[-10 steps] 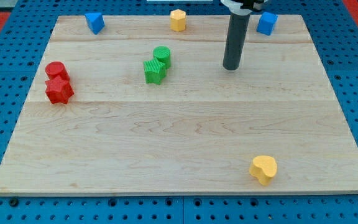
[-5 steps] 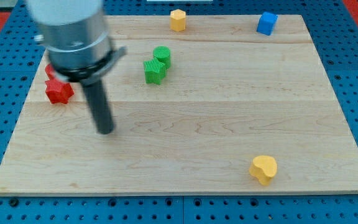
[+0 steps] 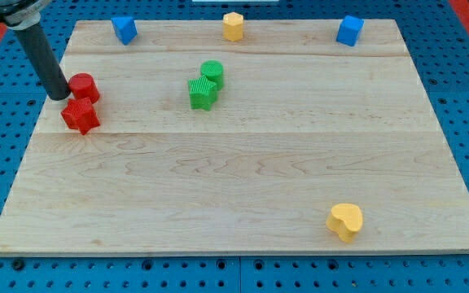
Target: Push the red circle close to the green blocks
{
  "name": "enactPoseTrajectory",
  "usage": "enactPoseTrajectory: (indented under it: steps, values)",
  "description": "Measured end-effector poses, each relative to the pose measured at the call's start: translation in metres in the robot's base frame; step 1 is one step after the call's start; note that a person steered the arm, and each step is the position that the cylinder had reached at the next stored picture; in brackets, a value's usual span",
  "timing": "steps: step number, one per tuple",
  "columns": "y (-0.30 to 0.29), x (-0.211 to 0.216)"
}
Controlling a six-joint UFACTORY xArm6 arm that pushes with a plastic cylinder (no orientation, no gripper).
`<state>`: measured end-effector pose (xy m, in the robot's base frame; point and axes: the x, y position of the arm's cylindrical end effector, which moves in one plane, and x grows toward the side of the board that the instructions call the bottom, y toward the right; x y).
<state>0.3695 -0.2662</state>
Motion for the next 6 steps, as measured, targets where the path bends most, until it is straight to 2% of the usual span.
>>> enactPoseTrajectory:
  steps: [4, 6]
  values:
    - [-0.033, -0.002]
    - [-0.026, -0.002]
